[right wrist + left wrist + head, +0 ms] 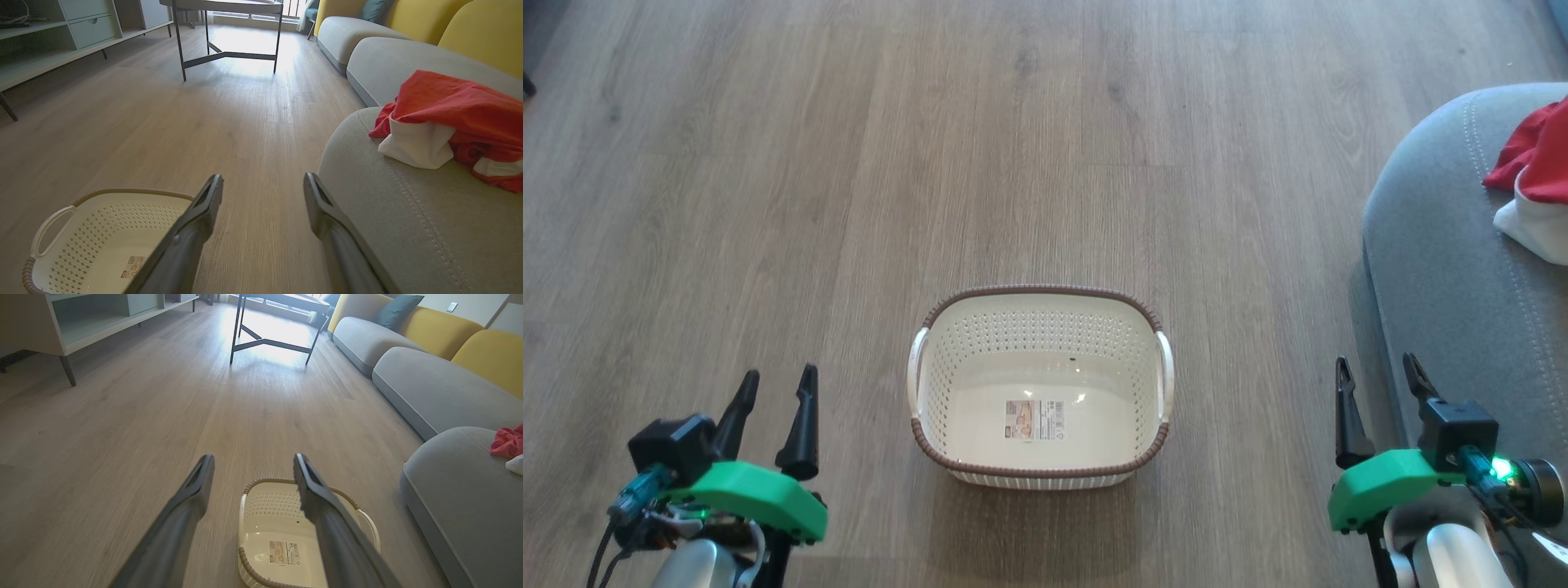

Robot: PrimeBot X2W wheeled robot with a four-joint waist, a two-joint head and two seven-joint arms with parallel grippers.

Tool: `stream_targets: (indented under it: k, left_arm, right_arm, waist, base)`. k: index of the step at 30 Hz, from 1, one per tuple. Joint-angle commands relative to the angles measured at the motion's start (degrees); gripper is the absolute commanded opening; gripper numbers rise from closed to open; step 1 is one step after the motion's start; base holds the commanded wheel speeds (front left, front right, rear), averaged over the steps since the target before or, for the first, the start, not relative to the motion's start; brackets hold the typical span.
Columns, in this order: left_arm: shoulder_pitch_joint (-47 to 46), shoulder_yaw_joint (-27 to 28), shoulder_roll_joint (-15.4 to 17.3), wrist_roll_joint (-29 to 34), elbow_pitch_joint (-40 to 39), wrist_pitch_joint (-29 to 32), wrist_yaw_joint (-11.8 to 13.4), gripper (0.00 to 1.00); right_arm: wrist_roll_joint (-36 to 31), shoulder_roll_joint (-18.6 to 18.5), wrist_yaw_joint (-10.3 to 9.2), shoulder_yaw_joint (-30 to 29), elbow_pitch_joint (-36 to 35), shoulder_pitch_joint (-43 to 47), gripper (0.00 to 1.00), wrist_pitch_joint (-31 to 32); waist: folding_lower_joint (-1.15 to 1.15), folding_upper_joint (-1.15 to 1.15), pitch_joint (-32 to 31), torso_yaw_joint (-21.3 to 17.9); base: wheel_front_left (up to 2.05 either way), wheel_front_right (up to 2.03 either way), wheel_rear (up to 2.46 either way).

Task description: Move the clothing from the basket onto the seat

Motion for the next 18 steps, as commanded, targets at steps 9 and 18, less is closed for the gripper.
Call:
stream_targets:
  k: [9,18]
  left_arm:
    - [-1.36,3.98,-0.39,1.78,-1.26,-0.54,-1.01,1.00]
    - [0.43,0.68,-1.40,1.55,0.69,0.07,-0.84,0.00]
  right_arm:
    - [0.82,-0.04,0.40,1.33,-2.55,-0.27,1.00,-0.76]
    - [1.01,0.30,0.00,0.31,-0.26,0.12,0.00,0.02]
  waist:
    - [0.01,0.00,-0.35,0.63]
    - [0.01,0.00,-0.78,0.65]
  base:
    - [0.00,0.00,0.00]
    - [0.00,0.00,0.00]
